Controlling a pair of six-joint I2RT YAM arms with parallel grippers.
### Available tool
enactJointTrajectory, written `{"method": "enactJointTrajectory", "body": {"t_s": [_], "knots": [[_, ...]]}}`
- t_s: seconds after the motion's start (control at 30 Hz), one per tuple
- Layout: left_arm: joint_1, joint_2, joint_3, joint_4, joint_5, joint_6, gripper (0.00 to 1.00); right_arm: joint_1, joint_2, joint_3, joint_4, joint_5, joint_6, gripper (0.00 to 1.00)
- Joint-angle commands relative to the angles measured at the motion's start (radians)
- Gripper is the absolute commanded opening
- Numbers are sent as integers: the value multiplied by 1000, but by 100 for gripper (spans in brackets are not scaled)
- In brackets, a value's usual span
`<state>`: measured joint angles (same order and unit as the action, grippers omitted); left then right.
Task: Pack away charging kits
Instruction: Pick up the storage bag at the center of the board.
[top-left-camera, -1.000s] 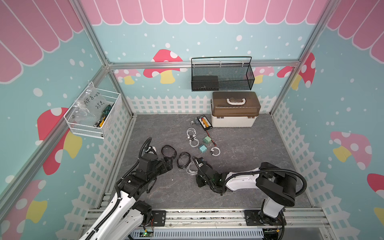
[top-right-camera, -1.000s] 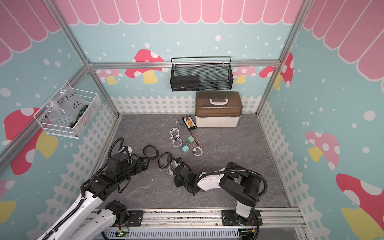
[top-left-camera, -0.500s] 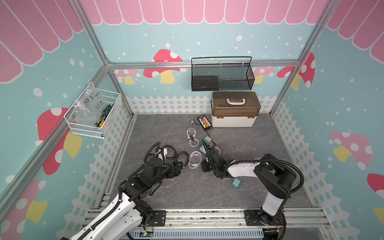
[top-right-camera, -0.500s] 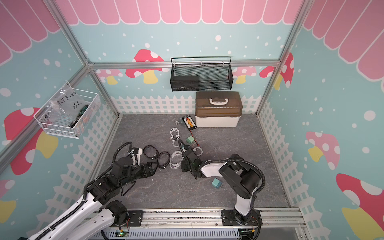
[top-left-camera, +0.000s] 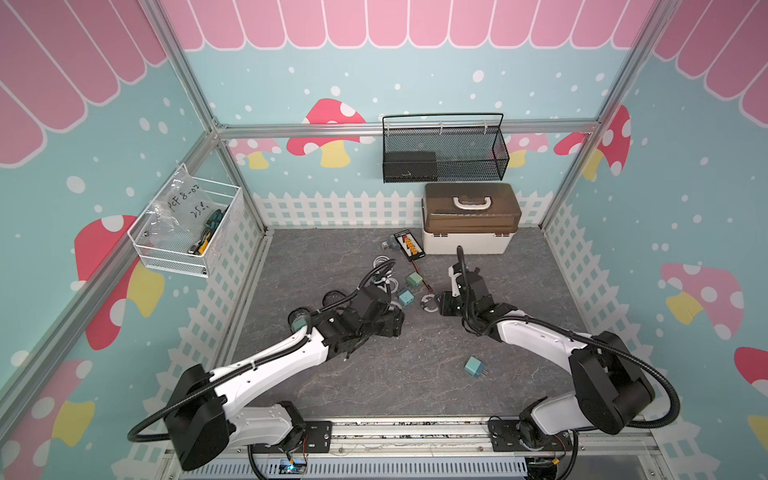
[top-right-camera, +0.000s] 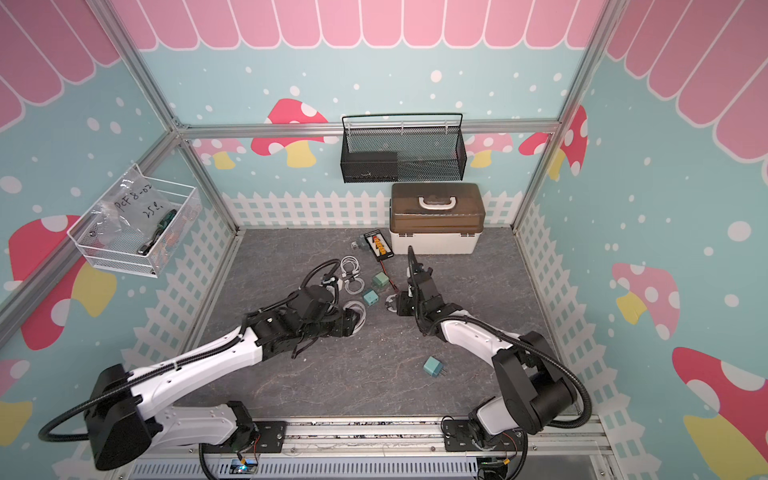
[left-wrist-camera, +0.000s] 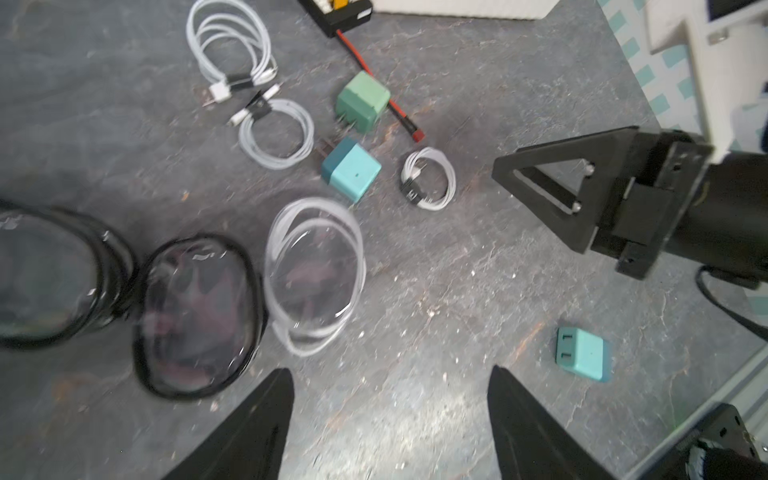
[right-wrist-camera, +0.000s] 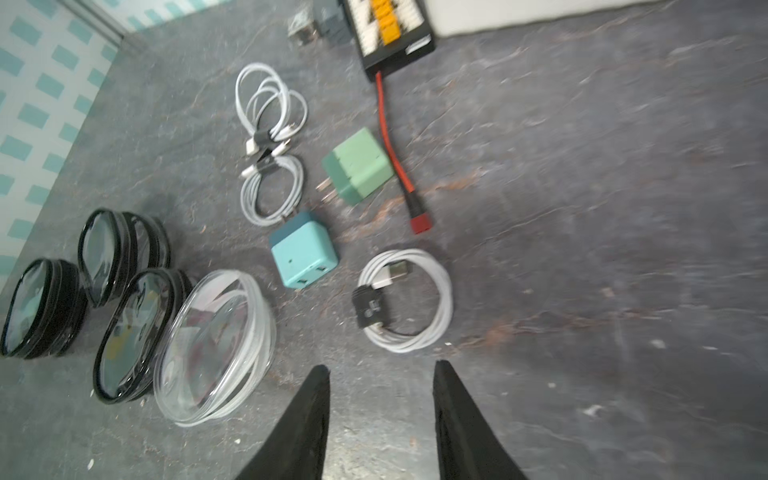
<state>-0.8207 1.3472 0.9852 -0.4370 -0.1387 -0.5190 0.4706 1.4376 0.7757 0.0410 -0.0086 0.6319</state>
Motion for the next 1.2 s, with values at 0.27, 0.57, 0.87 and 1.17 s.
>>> {"method": "enactJointTrajectory", "body": {"t_s": [0.27, 0.57, 0.87, 1.17], "knots": [[-61, 484, 390, -310, -251, 77, 66, -103, 30, -28, -74, -32, -4, 41], [-72, 631, 479, -390, -354, 60, 60, -103, 52, -48, -38, -60, -3, 42], [-71, 689, 517, -394, -363, 68, 47, -102, 45, -67, -24, -73, 2, 42], [-64, 727, 541, -396, -360, 71, 34, -102, 44, -67, -22, -85, 2, 42]]}}
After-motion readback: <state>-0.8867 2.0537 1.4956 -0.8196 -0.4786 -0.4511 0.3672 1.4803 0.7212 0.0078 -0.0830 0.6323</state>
